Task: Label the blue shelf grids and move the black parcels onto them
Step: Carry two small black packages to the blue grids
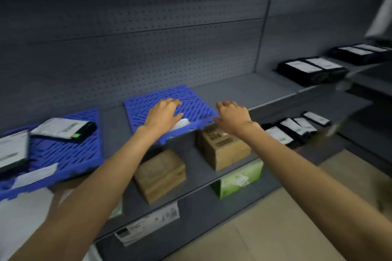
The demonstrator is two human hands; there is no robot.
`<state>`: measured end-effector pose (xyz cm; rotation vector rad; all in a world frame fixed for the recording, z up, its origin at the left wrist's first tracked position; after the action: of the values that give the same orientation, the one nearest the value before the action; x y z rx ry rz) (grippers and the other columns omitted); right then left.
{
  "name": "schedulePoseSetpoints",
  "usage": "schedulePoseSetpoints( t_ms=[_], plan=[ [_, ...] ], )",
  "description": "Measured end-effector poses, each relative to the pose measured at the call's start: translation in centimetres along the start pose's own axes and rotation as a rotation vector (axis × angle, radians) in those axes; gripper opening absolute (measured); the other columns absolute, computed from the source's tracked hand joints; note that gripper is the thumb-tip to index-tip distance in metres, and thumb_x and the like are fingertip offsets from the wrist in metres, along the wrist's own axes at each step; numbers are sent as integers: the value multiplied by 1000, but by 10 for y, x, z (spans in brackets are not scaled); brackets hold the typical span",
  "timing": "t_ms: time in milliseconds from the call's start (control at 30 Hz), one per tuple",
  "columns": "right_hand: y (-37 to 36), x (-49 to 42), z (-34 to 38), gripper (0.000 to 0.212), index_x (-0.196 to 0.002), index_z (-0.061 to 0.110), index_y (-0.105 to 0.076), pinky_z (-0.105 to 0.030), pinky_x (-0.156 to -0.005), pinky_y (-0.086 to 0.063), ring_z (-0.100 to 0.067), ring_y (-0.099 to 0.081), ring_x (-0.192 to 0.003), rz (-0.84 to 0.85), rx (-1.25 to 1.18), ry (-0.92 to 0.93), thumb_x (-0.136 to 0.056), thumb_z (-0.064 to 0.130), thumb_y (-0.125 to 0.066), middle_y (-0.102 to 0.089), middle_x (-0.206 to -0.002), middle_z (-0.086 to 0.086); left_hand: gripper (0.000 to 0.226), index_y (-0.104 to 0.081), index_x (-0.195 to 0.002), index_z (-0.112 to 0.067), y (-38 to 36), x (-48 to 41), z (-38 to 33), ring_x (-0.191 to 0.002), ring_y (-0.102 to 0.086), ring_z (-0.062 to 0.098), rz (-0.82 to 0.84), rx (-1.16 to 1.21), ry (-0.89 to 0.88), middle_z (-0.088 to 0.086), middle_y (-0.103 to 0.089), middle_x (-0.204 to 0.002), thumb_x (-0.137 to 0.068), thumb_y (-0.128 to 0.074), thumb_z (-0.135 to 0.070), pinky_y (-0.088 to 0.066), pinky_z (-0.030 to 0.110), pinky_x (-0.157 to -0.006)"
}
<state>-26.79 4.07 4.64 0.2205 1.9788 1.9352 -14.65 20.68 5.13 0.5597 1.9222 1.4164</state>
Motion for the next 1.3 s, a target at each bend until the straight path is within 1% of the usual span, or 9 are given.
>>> schedulePoseSetpoints(
  t_ms=[133,233,367,433,600,667,833,1000,1300],
  plan=[
    [-4,37,-98,50,-136,11,-44,-44,-98,-41,-32,-45,-129,20,17,-113,-99,43,-47,-50,-137,-12,45,-54,-134,-19,-35,-31,-95,-125,-51,31,32,7,-127,8,-55,-134,-92,-60,-34,-46,44,-98],
    [-7,65,-173,48,-134,10,-44,-45,-98,-41,-33,-45,-128,24,26,-179,-98,41,-49,-50,-135,-12,44,-54,-134,-22,-61,-46,-173,-125,-52,30,48,-1,-208,6,-56,-135,-93,-59,-35,-47,43,-93],
    [-4,103,-274,48,-131,11,-45,-46,-93,-44,-34,-46,-126,30,48,-250,-97,44,-50,-52,-131,-12,41,-54,-133,-22,-93,-61,-280,-122,-52,31,63,21,-289,5,-57,-133,-94,-58,-34,-48,44,-90],
    [-4,121,-327,48,-133,11,-45,-45,-92,-44,-34,-47,-125,28,56,-279,-97,43,-50,-52,-131,-12,42,-52,-135,-21,-110,-69,-334,-124,-50,29,66,22,-334,4,-56,-135,-95,-57,-34,-47,43,-92],
    [-11,163,-446,43,-132,12,-47,-44,-94,-43,-33,-47,-126,62,42,-364,-97,36,-51,-51,-134,-12,42,-52,-135,-21,-158,-84,-456,-123,-50,26,113,36,-401,2,-56,-132,-95,-57,-35,-48,42,-91],
    [-17,175,-484,42,-130,12,-48,-44,-94,-43,-33,-48,-125,83,31,-396,-96,37,-50,-52,-132,-12,43,-51,-135,-21,-180,-90,-493,-122,-50,26,152,31,-428,2,-56,-131,-95,-57,-36,-49,43,-92],
    [-44,183,-557,42,-133,12,-46,-45,-95,-43,-33,-48,-124,153,28,-439,-97,34,-49,-53,-131,-12,45,-54,-133,-18,-233,-122,-558,-121,-52,27,190,6,-487,3,-58,-131,-93,-59,-39,-48,42,-88],
    [-74,150,-619,43,-137,13,-45,-48,-103,-41,-34,-48,-126,209,28,-438,-99,32,-45,-53,-134,-13,43,-55,-130,-15,-289,-180,-604,-115,-55,28,220,-89,-542,6,-60,-126,-93,-56,-38,-49,41,-84],
    [-109,42,-766,43,-138,15,-44,-44,-95,-45,-31,-49,-125,275,75,-451,-99,33,-47,-54,-133,-11,44,-55,-130,-14,-376,-324,-687,-117,-54,28,277,-41,-564,8,-59,-128,-95,-54,-41,-49,40,-89]
  ],
)
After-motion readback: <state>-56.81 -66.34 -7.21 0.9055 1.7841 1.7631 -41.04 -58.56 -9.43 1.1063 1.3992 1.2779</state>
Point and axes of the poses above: each hand's wrist, its own x-axis away from the middle knuckle, its own y-axis out of the back of the hand, z = x × y, the point moved 4 cm from there along -x, towards the middle knuckle
